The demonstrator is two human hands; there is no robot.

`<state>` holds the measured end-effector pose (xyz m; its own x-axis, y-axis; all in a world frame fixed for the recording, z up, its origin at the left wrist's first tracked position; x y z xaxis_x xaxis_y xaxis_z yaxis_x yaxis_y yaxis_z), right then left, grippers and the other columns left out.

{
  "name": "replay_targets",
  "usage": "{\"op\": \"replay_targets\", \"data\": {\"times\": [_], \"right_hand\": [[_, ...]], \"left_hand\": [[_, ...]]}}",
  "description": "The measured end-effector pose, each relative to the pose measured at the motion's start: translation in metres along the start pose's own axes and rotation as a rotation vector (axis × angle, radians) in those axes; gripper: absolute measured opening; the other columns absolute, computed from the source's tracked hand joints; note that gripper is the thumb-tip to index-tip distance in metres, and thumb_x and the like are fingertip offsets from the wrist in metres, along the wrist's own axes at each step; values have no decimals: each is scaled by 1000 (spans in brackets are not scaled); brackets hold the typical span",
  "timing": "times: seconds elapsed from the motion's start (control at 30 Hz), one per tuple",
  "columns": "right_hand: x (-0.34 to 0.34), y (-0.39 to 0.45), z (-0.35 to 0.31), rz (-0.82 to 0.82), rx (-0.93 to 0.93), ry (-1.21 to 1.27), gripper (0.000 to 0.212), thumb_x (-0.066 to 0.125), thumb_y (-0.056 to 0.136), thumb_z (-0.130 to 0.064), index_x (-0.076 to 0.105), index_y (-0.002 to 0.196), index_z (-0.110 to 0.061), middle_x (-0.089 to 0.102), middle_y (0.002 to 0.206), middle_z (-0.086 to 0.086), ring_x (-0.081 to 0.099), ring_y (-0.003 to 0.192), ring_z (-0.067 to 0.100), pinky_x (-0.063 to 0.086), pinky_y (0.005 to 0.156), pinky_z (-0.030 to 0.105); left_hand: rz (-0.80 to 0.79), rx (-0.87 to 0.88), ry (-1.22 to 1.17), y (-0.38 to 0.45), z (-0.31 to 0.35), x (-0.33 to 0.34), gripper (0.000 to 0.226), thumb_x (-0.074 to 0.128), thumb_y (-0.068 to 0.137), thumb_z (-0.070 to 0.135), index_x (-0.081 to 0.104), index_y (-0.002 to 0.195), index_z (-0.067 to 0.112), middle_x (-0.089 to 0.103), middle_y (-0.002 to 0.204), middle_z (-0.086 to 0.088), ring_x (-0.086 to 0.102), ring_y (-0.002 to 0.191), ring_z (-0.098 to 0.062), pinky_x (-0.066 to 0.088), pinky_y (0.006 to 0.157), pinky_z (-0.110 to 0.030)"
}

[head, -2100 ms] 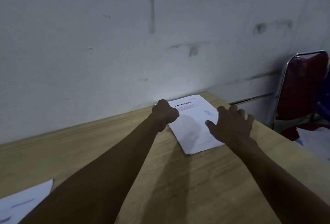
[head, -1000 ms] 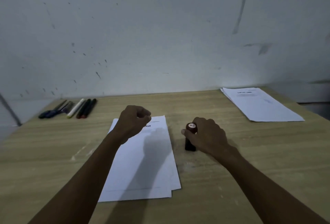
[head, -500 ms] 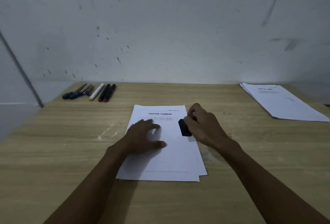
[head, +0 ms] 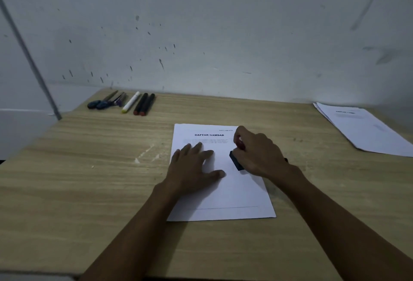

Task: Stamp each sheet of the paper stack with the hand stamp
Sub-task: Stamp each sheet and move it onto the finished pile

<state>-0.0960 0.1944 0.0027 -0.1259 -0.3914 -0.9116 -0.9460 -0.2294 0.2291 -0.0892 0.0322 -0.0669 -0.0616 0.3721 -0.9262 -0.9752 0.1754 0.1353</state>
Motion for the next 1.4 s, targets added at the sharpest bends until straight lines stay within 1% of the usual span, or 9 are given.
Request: {"op": "replay_targets", "data": {"times": [0.1, 0.23, 0.43, 0.57, 0.7, 1.03, 1.23, 1.33, 1.4], "right_hand": [[7, 3, -3, 5, -11, -23, 11, 50, 82, -24, 40, 85, -23, 55, 69, -5, 49, 62, 18, 33, 53, 29], [15, 4, 0, 12, 26, -47, 13, 51, 84, -24, 39, 87, -20, 54, 71, -3, 51, 64, 22, 34, 56, 31], [18, 8, 1, -4, 69, -82, 14, 51, 84, -24, 38, 88, -19, 50, 72, -1, 47, 63, 23, 29, 56, 31], [22, 8, 0, 1, 68, -149, 15, 48, 87, -28, 36, 91, -19, 50, 74, 1, 52, 69, 29, 33, 61, 33], [22, 10, 0, 16, 66, -182, 17, 48, 84, -28, 37, 91, -18, 50, 71, 0, 44, 58, 21, 25, 54, 29], [25, 9, -2, 0, 77, -208, 18, 46, 85, -29, 37, 94, -17, 52, 74, 1, 43, 58, 19, 25, 55, 29], [21, 7, -5, -102, 154, -161, 19, 48, 84, -24, 37, 98, -17, 47, 79, 0, 49, 76, 29, 33, 69, 35], [18, 5, -2, -142, 191, -65, 20, 47, 83, -27, 37, 98, -18, 52, 85, 1, 51, 76, 26, 35, 67, 34], [14, 5, 2, -146, 206, 77, 19, 45, 85, -29, 44, 98, -16, 57, 90, 1, 53, 78, 20, 39, 65, 34]], "left_hand": [[-42, -8, 5, 2, -5, 4, 74, 41, 76, 77, 38, 141, 41, 22, 159, 2, 13, 147, -25, 11, 118, -45], [-4, 28, -9, 3, -7, 0, 52, 35, 83, 64, 47, 128, 40, 38, 148, 3, 26, 140, -24, 18, 111, -40], [35, 31, -31, 1, -7, -1, 52, 32, 80, 62, 49, 124, 40, 41, 143, 2, 27, 137, -21, 17, 108, -37], [15, 37, 3, 1, -7, 4, 47, 36, 88, 59, 42, 132, 44, 28, 155, 3, 17, 145, -23, 13, 114, -42], [-6, 26, 19, 3, -10, 6, 47, 39, 91, 58, 38, 137, 45, 22, 159, 3, 12, 147, -25, 11, 117, -44], [-4, 41, 23, 0, -11, 10, 53, 34, 88, 61, 37, 138, 44, 21, 160, 2, 12, 148, -26, 11, 117, -46], [15, 44, 39, 0, -10, 8, 49, 34, 91, 60, 36, 137, 45, 21, 159, 3, 13, 148, -26, 12, 117, -45], [3, 37, 28, -2, -7, 6, 53, 31, 87, 61, 39, 136, 44, 24, 158, 3, 15, 147, -25, 13, 116, -44], [3, 42, 34, -3, -4, 2, 53, 30, 83, 61, 45, 130, 41, 33, 152, 3, 23, 143, -26, 17, 112, -43]]}}
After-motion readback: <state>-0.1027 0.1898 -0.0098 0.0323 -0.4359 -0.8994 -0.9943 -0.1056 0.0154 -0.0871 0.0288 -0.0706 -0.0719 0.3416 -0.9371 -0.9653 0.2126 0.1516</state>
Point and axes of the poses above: each hand's wrist, its own y-axis towards the middle knuckle, its own x-axis out of the palm, z = x × y, the point moved 7 cm from there along y, towards the middle knuckle
